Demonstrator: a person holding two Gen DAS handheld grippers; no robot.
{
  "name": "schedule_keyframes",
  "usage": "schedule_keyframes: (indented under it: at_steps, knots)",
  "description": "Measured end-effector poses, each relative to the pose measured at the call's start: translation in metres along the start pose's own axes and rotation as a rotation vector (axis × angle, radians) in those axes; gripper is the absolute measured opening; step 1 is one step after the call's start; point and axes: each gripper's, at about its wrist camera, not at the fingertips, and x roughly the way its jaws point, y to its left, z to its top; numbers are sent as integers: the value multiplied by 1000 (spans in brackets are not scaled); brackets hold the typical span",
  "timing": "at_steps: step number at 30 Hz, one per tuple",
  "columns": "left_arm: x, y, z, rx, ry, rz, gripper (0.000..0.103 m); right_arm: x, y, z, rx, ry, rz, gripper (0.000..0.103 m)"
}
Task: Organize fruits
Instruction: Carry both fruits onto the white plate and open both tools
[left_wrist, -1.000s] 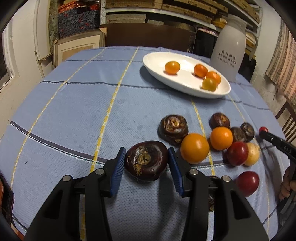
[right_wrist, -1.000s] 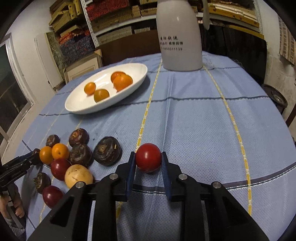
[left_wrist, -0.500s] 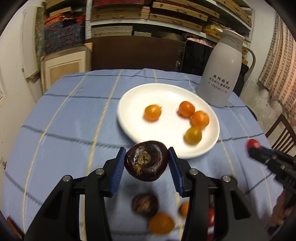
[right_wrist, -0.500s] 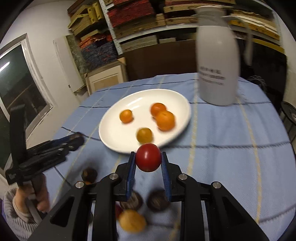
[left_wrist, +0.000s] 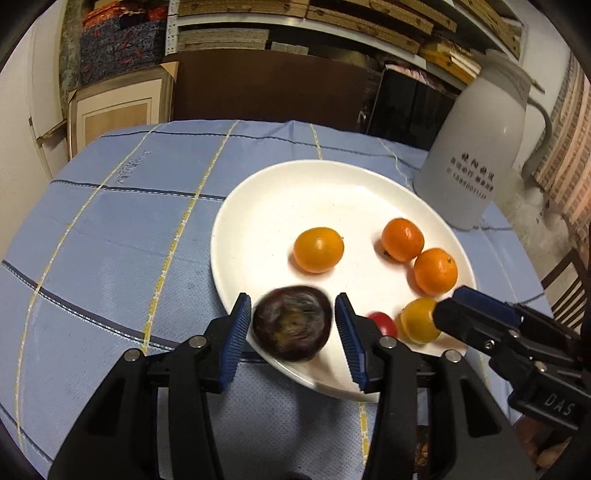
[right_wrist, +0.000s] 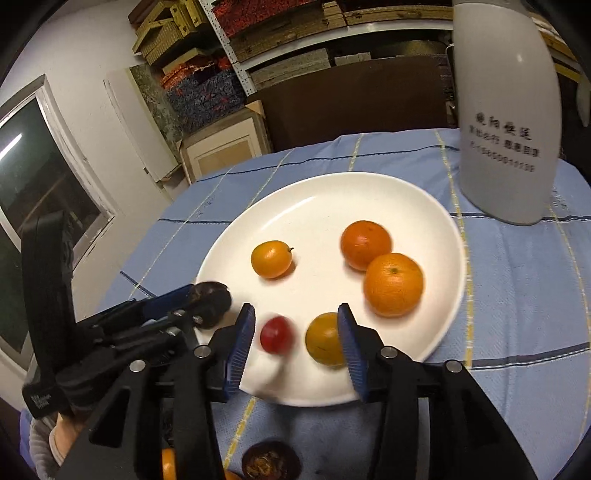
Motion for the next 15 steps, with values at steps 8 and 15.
schedule_keyframes:
  at_steps: [8,15]
  knots:
    - [-50,14,-35,-17,-50,29,46,-48,-12,-24,32,-57,-40,63]
    - [-81,24,-95,-25,-39,70,52,-84,-43,-84,116,-67,-44,64]
